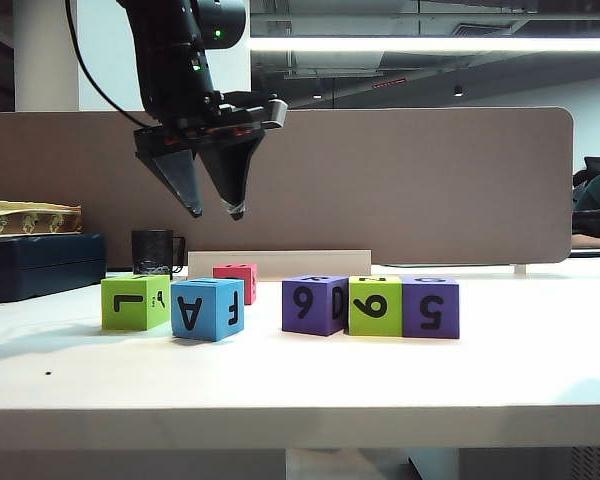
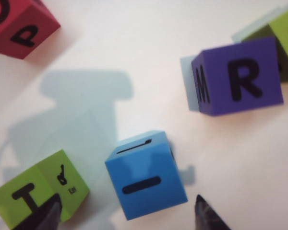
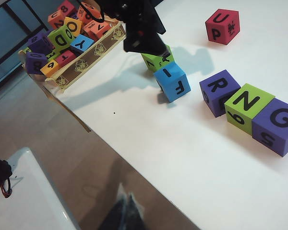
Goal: Select the appropriate blocks from the scattered letter blocks on the table and arrange them in a row to spell out "TURING".
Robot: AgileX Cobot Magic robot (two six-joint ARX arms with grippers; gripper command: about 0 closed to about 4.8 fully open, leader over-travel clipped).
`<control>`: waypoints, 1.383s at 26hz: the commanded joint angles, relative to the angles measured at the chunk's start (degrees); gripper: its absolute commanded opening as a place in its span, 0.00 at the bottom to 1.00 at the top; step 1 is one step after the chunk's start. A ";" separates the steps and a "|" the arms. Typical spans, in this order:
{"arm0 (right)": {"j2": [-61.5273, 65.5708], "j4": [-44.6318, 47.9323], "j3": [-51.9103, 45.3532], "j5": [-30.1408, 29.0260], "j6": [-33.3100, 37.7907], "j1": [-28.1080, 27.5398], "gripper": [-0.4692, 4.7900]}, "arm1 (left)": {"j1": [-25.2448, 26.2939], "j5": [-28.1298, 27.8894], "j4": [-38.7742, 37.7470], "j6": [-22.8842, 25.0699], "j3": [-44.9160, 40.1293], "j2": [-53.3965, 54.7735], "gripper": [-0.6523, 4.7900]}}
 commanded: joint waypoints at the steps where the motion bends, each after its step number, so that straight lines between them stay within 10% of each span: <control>1: -0.13 0.57 0.39 -0.31 -0.15 0.04 0.09 | -0.09 -0.15 -1.20 9.90 -0.26 -0.07 0.77; 7: -0.13 0.57 0.39 -0.28 -0.17 0.04 0.09 | -0.15 0.37 -3.15 26.99 -0.26 0.66 1.00; 18: -0.20 0.48 0.39 -1.22 -0.15 0.04 0.09 | -0.09 3.91 -2.25 49.03 -0.26 2.08 1.00; 36: -0.17 0.46 0.39 -1.31 -0.13 0.04 0.09 | -0.07 1.88 -1.97 51.39 -0.26 12.02 1.00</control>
